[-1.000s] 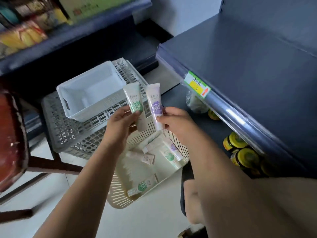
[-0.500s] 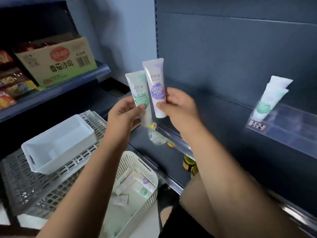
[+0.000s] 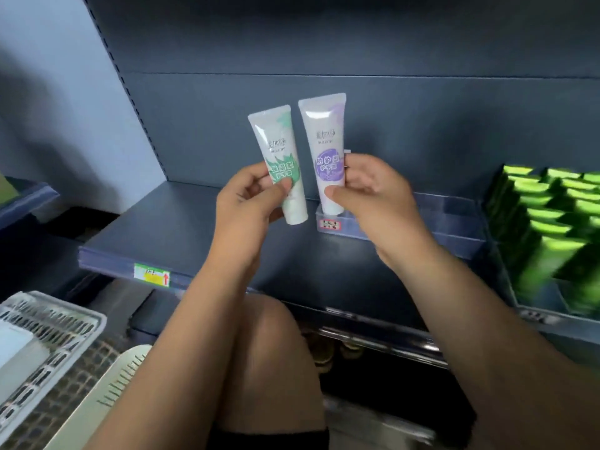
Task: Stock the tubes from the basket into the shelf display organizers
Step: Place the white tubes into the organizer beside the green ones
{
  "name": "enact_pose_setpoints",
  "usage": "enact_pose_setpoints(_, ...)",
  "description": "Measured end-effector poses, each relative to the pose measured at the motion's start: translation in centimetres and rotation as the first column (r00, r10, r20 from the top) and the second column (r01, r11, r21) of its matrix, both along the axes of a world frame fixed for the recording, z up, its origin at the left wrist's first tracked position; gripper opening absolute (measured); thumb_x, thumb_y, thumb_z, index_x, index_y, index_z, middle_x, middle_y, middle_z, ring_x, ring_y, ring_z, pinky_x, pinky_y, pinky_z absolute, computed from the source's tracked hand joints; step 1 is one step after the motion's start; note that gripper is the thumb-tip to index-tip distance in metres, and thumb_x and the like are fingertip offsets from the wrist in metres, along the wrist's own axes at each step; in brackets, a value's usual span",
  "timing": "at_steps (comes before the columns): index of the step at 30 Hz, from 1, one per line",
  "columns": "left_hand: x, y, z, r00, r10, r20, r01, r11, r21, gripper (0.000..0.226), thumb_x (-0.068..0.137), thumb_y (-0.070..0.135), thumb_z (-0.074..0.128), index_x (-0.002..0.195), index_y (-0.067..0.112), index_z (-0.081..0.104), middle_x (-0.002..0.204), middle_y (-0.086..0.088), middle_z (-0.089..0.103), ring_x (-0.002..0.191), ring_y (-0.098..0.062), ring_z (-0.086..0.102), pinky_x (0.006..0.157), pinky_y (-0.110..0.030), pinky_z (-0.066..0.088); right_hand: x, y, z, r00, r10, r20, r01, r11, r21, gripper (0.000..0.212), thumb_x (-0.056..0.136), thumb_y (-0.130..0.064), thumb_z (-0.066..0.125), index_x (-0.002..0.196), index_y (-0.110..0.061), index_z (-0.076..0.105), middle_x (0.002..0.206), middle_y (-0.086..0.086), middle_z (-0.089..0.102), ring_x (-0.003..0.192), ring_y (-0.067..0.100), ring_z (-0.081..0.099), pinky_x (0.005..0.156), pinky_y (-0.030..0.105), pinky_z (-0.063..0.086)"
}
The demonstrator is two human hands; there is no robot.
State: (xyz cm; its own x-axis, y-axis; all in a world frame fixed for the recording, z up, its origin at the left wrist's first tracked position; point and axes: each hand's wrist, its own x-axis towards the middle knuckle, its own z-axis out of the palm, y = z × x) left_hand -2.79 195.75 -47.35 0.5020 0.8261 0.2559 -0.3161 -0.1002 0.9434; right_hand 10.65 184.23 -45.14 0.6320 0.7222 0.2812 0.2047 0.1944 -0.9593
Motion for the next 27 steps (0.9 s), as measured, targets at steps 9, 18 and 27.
enact_pose_setpoints(9, 6.5, -0.1, -1.2, 1.000, 0.027, 0.001, -0.027, 0.999, 0.030, 0.023, 0.093, -0.001, 0.064, 0.115, 0.003, 0.069, 0.092, 0.002, 0.075, 0.083, -0.017, 0.069, 0.071, -0.036, 0.056, 6.5, -3.5, -2.2, 0.983, -0.186, -0.004, 0.186, 0.982, -0.037, 0.036, 0.084, 0.006, 0.070, 0.117, -0.011, 0.068, 0.099, -0.002, 0.078, 0.090, 0.008, 0.074, 0.071, 0.015, 0.054)
enact_pose_setpoints(18, 8.5, 4.1, -2.5, 0.996, 0.081, -0.043, -0.078, 0.994, 0.071, 0.022, 0.092, -0.002, 0.063, 0.113, 0.001, 0.067, 0.095, -0.002, 0.073, 0.083, -0.017, 0.068, 0.070, -0.037, 0.056, 10.7, -0.2, -2.8, 0.963, -0.261, 0.065, 0.266, 0.961, -0.076, 0.031, 0.080, -0.002, 0.074, 0.108, -0.014, 0.069, 0.100, -0.006, 0.076, 0.090, 0.006, 0.072, 0.081, 0.025, 0.060)
enact_pose_setpoints(27, 10.9, 3.6, -3.4, 0.995, -0.031, -0.091, 0.045, 0.988, 0.150, 0.041, 0.086, -0.005, 0.068, 0.124, 0.009, 0.062, 0.091, -0.007, 0.074, 0.087, -0.025, 0.068, 0.082, -0.047, 0.059, 12.8, 0.8, -4.1, 0.956, -0.279, 0.086, 0.290, 0.944, -0.160, 0.030, 0.080, -0.005, 0.076, 0.108, -0.014, 0.069, 0.101, -0.005, 0.076, 0.089, 0.004, 0.072, 0.076, 0.021, 0.058)
